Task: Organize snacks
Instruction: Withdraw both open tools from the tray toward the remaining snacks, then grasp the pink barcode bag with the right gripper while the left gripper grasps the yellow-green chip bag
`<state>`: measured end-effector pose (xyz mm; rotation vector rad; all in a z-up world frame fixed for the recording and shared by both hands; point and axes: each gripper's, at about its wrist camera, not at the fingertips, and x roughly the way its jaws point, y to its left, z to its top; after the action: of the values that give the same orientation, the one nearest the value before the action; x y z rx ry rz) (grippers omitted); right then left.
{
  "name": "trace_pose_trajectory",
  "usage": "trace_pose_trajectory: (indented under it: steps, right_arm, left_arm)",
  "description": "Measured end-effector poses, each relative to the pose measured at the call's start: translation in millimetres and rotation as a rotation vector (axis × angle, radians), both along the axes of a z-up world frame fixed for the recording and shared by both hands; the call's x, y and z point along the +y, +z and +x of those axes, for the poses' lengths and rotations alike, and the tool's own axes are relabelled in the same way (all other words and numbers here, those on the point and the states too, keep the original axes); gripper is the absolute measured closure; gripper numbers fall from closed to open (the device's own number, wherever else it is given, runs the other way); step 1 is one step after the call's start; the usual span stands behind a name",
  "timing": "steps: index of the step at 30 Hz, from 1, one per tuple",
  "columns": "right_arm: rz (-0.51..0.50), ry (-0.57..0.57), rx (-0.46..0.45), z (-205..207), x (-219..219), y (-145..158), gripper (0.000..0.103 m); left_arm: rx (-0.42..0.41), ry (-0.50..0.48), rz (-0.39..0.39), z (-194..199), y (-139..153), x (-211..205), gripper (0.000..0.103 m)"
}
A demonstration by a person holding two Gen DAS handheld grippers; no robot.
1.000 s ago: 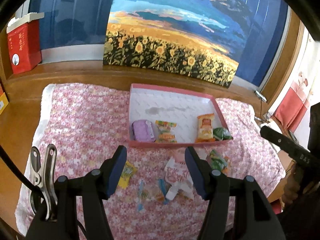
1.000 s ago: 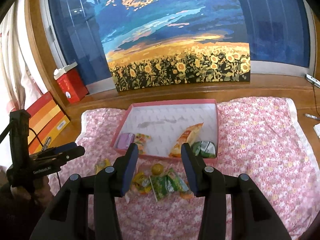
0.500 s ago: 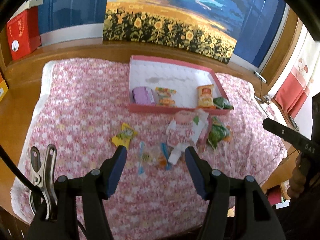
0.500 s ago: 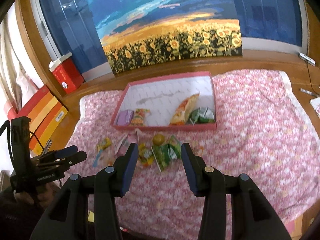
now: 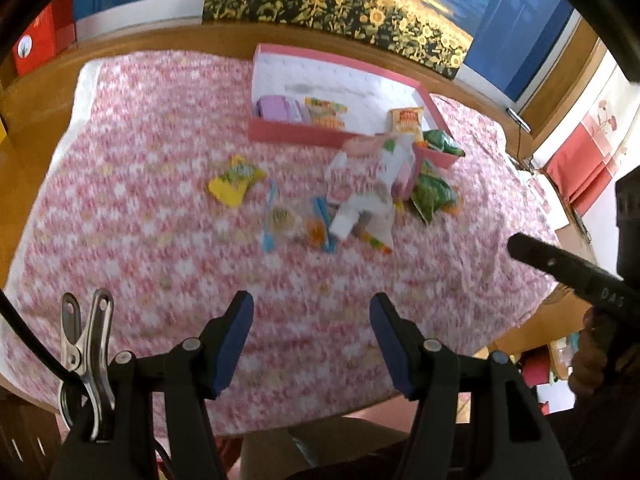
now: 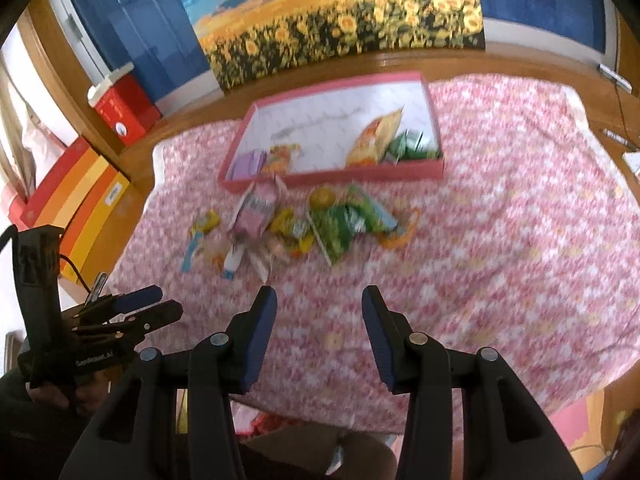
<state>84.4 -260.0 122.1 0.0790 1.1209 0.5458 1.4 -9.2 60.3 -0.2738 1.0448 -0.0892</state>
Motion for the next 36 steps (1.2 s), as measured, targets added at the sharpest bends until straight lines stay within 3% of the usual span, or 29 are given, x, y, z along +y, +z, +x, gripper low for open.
trace_pose_trajectory:
  steps: [9, 21, 29, 36]
  right_arm:
    - [0.005, 0.002, 0.047, -12.3, 4.0, -10.9, 0.057]
    - [0.064, 0.03, 0.031, -2.5, 28.6, -7.4, 0.057]
    - [0.085, 0.099, -0.005, 17.5, 58.2, -5.7, 0.043]
    - [0.095, 0.127, 0.023, 43.8, 80.9, -18.5, 0.043]
  left_arm:
    - [0.01, -0.03, -0.007, -8.1, -1.6, -2.2, 0.039]
    - [-0.032, 0.05, 0.009, -19.6, 9.5, 29.4, 0.039]
    - [-0.039, 0.117, 0.004, -18.2, 10.0, 54.2, 0.039]
    - [-0.037, 0.137, 0.028, -11.9, 11.2, 63.2, 0.039]
